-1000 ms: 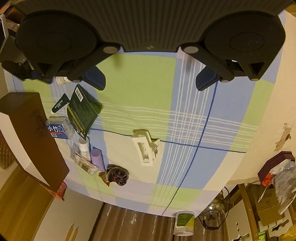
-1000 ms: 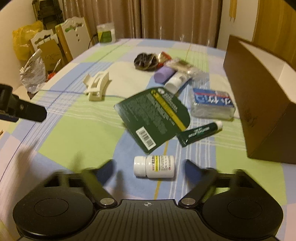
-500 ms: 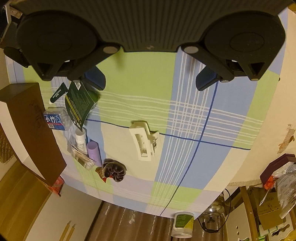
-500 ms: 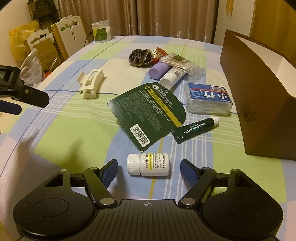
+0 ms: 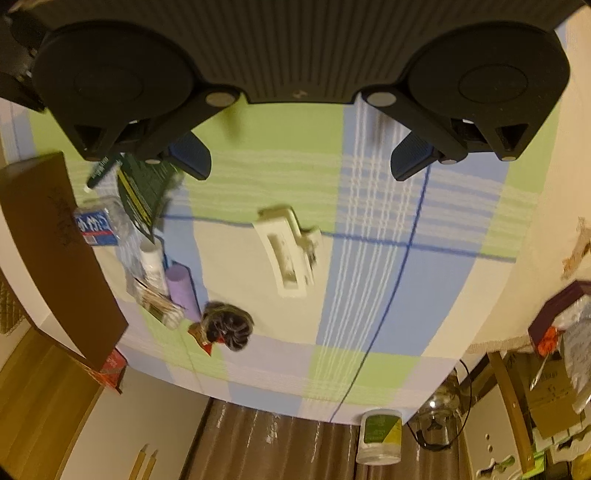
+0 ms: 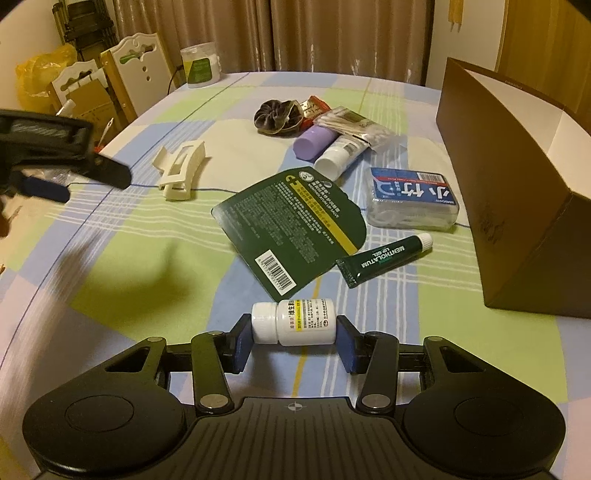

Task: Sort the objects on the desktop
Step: 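Close the right gripper on the white pill bottle while the left gripper approaches the white clip, then grasp the white plastic clip with the left gripper, then carry the pill bottle and clip into the brown box with both grippers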

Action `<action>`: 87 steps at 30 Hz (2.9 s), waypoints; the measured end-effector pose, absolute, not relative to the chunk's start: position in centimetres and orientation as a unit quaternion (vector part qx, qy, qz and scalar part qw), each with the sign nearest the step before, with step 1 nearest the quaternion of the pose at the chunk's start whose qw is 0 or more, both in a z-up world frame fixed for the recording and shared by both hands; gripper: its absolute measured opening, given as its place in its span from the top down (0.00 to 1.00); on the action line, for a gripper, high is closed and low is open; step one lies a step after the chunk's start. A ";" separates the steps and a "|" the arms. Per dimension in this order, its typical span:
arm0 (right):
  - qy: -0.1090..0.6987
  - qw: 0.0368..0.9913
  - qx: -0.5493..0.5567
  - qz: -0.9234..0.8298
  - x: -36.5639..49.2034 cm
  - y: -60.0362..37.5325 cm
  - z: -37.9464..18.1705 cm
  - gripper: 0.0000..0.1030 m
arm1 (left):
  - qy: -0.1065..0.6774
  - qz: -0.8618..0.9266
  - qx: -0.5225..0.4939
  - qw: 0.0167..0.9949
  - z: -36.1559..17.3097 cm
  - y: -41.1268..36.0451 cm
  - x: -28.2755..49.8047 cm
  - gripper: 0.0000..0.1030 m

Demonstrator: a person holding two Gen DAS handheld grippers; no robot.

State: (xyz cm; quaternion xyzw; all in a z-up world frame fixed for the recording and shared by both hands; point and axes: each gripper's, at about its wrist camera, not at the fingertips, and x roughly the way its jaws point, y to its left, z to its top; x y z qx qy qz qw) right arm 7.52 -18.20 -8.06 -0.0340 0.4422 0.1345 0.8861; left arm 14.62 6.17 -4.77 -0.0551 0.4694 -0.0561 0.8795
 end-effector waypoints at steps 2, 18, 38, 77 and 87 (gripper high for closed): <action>0.442 0.887 -0.036 0.133 7.4 -18.3 -7.8 0.55 | 0.462 -0.055 -0.049 0.884 -5.0 6.3 15.7 0.02; 0.444 0.889 -0.047 0.101 7.6 -19.1 -6.9 0.55 | 0.411 -0.091 -0.012 0.907 -9.3 4.1 21.3 0.43; 0.435 0.894 -0.041 0.099 7.9 -19.0 -6.2 0.55 | 0.398 -0.105 -0.006 0.912 -8.3 4.5 20.0 0.65; 0.298 0.954 -0.008 0.026 5.6 -24.8 5.7 0.55 | 0.313 -0.218 0.016 0.924 3.0 -2.3 15.1 0.65; 0.294 0.954 -0.014 0.055 8.9 -31.4 6.6 0.55 | 0.299 -0.225 0.002 0.927 5.8 -10.1 15.1 0.65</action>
